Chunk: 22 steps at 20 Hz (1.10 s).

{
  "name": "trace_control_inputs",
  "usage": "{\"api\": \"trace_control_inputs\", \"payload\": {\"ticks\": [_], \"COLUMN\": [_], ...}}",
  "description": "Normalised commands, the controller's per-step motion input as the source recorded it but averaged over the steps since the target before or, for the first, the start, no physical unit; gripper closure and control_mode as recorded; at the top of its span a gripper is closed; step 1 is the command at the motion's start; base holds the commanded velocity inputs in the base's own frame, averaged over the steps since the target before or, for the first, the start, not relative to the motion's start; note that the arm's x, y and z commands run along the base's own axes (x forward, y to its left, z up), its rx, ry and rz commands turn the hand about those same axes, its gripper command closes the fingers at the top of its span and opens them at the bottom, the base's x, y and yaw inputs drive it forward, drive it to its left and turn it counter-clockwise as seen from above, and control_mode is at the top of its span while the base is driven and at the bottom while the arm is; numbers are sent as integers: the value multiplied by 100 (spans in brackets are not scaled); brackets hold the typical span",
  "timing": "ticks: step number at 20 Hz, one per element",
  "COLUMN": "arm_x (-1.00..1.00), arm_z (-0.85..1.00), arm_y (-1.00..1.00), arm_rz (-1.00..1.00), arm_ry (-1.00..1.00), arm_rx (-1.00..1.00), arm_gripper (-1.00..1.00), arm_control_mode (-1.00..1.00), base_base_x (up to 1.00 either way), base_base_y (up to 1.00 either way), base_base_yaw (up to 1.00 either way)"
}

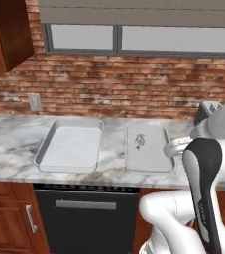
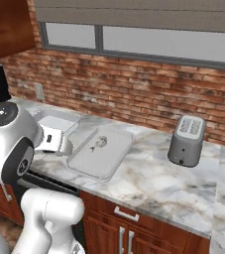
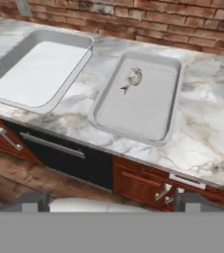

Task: Place one corn and one fish in each tupperware on the nearby counter, to pack two identical lunches.

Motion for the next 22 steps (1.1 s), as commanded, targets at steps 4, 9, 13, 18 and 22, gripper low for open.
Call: {"api": "trace_control_inputs", "payload": {"ticks": [4, 9, 13, 18, 22], "arm_x": [0, 0, 0, 0, 0], "arm_z": [0, 0, 0, 0, 0], "arm_y": [0, 0, 0, 0, 0], "arm_rz": [0, 0, 0, 0, 0], "arm_ry": [0, 0, 0, 0, 0], "arm_rx": [0, 0, 0, 0, 0], "arm_gripper": [-100, -100, -100, -100, -100], "arm_control_mode": [100, 100, 100, 100, 100], "base_base_x": [-100, -88, -89, -100, -99], "base_base_y": [37, 58, 19, -2, 6], "base_base_yaw": [11, 26, 36, 21, 20]}}
